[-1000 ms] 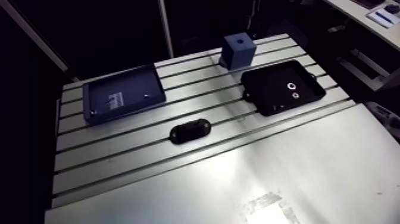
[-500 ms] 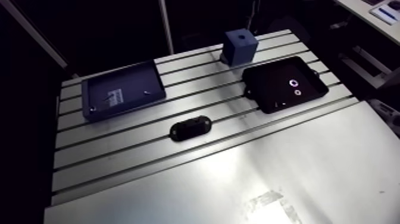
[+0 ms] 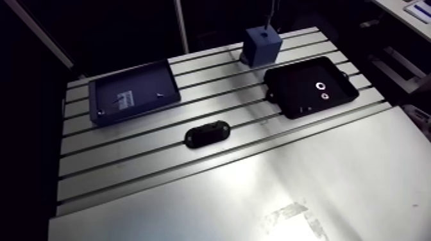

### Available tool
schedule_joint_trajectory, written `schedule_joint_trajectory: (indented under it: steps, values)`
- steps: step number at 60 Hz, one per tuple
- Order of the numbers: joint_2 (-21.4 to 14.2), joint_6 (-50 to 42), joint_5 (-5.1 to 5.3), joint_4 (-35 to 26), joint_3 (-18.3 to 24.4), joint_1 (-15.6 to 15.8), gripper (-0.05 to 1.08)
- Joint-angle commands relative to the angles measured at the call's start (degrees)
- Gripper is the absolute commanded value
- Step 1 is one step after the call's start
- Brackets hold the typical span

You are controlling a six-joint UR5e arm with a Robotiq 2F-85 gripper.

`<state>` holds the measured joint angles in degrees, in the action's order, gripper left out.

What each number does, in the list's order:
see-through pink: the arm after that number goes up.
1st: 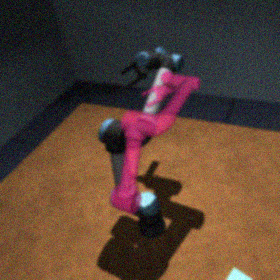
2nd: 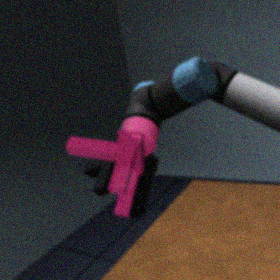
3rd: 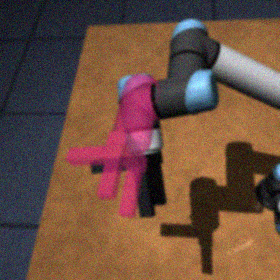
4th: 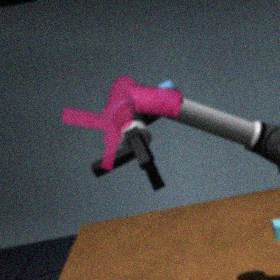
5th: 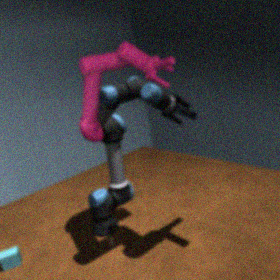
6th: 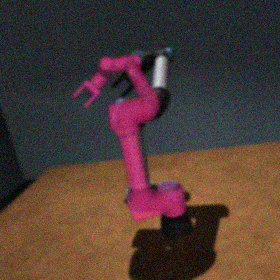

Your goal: Pick up the M10 bolt and insert it into the hex recess until seated.

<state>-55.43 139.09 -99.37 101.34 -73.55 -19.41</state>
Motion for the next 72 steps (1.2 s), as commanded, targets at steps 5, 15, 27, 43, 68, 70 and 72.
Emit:
schedule_joint_trajectory:
  steps: [5, 15, 27, 43, 68, 70, 72]
  values:
    - [0.9, 0.0, -0.17, 0.0, 0.3, 0.2, 0.94]
    - [1.2, -0.1, -0.26, 0.0, 0.4, 0.2, 0.95]
    - [1.7, 0.0, -0.26, 0.0, 0.8, 0.2, 0.95]
    - [1.8, 0.0, -0.34, 0.0, 0.7, 0.2, 0.94]
    - [2.1, 0.0, -0.34, 0.0, 0.7, 0.2, 0.94]
    - [2.1, -0.1, -0.34, 0.0, 0.7, 0.2, 0.95]
    - [2.2, -0.1, -0.34, 0.1, 0.7, 0.2, 0.94]
